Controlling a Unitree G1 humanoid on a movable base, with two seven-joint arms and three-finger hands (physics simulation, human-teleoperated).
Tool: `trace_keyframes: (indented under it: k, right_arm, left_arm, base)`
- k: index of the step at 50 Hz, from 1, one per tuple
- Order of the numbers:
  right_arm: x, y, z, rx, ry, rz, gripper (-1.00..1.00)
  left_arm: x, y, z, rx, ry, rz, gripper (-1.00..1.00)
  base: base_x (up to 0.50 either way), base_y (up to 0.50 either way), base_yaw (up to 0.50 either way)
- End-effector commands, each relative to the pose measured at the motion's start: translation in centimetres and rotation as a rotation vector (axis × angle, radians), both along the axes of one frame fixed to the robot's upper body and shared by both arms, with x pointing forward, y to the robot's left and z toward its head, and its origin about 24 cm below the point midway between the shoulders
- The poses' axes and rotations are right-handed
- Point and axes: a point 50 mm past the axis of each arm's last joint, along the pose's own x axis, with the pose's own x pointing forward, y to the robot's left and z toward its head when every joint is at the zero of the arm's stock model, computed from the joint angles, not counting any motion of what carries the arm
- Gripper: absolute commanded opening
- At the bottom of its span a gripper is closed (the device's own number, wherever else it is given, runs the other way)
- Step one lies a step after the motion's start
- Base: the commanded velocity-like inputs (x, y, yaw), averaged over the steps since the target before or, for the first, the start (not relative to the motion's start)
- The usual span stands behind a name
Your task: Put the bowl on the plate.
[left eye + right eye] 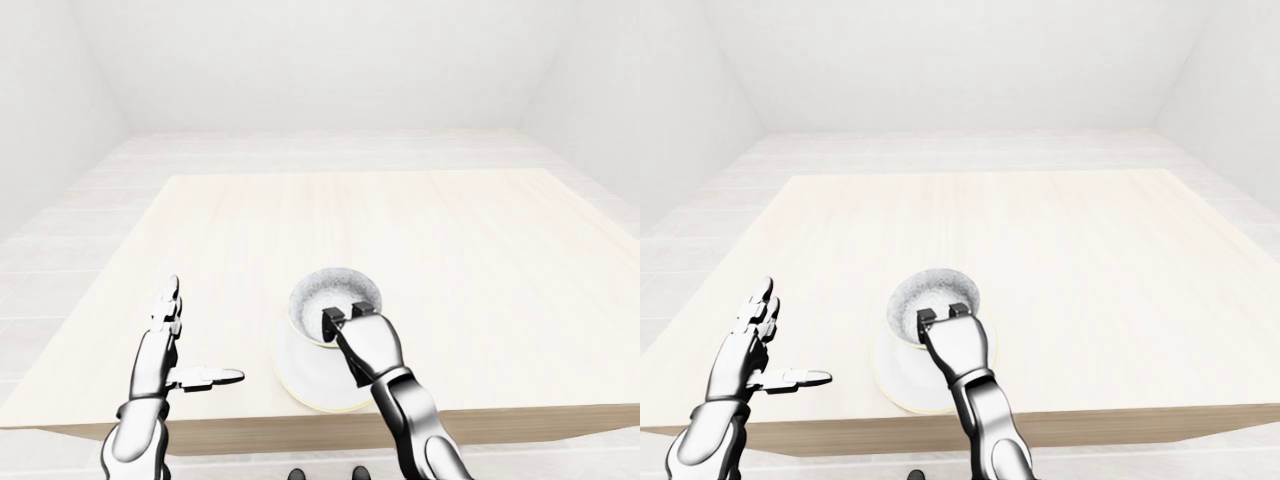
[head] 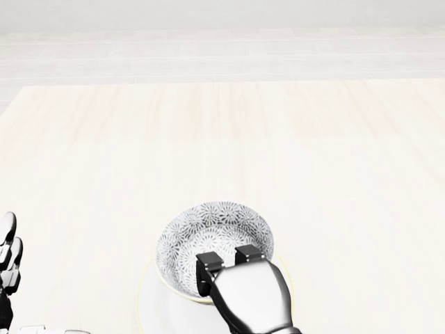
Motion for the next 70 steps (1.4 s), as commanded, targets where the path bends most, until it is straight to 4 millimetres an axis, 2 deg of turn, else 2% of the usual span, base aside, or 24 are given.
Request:
trace_keyframes:
  k: [1, 59, 70]
  right_arm:
    - [-0.7, 0.5, -0.4, 0.007, -0.022, 0.018, -1.00]
    - [-1.6, -0.4, -2.9, 0.050, 0.015, -0.011, -1.00]
    - [-1.9, -0.2, -3.5, 0.057, 0.032, -0.007, -0.95]
  left_arm:
    - [0.1, -0.1, -0.1, -0.001, 0.001, -0.002, 1.00]
    - [0.6, -0.2, 1.3, 0.015, -0.011, -0.009, 1.00]
    - [0.5, -0.2, 1.1, 0.013, -0.007, -0.010, 1.00]
  base:
    - [0.00, 0.00, 0.00]
    - [0.00, 0.00, 0.00]
    - [0.00, 0.00, 0.00]
